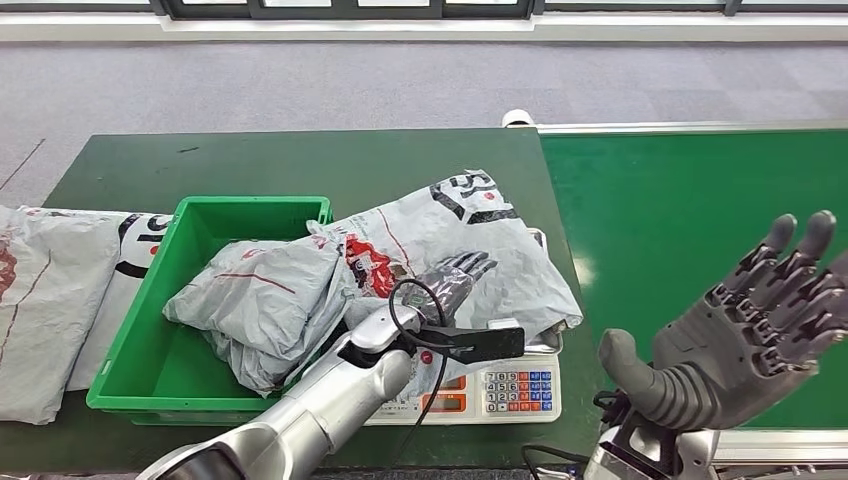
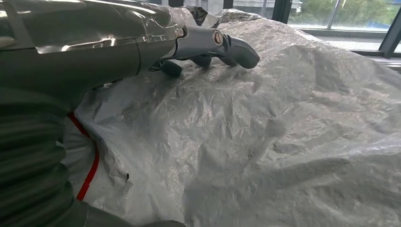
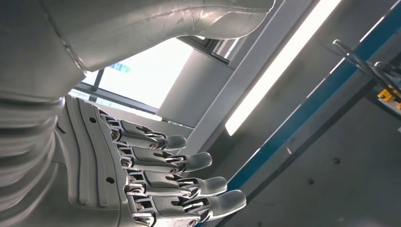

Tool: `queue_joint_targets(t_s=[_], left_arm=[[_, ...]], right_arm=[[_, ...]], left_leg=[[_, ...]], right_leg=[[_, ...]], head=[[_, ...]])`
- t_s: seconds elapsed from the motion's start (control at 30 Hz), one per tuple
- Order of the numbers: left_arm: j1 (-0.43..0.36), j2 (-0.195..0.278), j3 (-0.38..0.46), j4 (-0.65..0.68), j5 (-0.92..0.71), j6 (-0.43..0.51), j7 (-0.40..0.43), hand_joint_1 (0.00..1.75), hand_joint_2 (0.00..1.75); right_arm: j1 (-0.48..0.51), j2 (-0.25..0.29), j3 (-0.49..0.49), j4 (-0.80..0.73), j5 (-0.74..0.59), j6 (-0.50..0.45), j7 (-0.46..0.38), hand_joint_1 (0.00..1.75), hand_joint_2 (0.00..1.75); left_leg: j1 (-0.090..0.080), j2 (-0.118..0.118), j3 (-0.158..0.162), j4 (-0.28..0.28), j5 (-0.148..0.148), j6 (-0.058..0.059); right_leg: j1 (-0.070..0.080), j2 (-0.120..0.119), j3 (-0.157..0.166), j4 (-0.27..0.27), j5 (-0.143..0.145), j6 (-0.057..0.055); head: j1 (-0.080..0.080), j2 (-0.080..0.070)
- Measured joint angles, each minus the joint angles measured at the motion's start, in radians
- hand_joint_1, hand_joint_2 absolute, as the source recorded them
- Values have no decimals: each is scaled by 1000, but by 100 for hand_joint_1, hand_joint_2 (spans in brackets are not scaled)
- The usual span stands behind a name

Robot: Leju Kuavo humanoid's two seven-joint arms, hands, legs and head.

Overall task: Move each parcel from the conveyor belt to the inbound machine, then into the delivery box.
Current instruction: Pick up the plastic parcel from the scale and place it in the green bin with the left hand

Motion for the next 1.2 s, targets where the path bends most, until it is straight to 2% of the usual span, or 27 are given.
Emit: queue_joint_targets(t_s=[0.33, 0.47, 0.67, 1.0, 1.07, 1.2], left_arm=[[-28, 0, 0, 42, 0, 1, 0, 2, 175], [-32, 0, -2, 69, -7, -8, 5, 175, 175], [-38, 0, -7, 87, -56, -41, 33, 175, 175], [-35, 0, -8, 83, -96, -29, 34, 175, 175], [-22, 0, -8, 70, -112, 38, 21, 175, 175], [17, 1, -8, 5, -127, 287, -47, 175, 175]], right_arm=[[-1, 0, -1, 11, -2, 0, 0, 0, 175], [-2, 1, -3, 22, -4, 0, -2, 0, 175], [-4, 1, -3, 36, -13, 0, -3, 0, 175], [-5, 1, -4, 54, -24, 0, -7, 0, 175], [-6, 1, -4, 57, -20, 0, -6, 0, 175], [-5, 1, -5, 59, -7, 0, -1, 0, 175]], left_leg=[[0, 0, 0, 0, 0, 0], [0, 0, 1, 0, 1, 0], [0, 0, 1, 0, 1, 1], [0, 0, 1, 0, 1, 1], [0, 0, 1, 0, 1, 1], [0, -1, -1, 0, 1, 1]], right_leg=[[0, 0, 0, 0, 0, 0], [0, 0, 1, 0, 0, 0], [0, 0, 2, 0, 0, 0], [0, 0, 2, 0, 0, 0], [0, 0, 1, 0, 0, 0], [0, -1, 0, 0, 0, 0]], head=[[0, 0], [0, 0], [0, 0], [0, 0], [0, 0], [0, 0]])
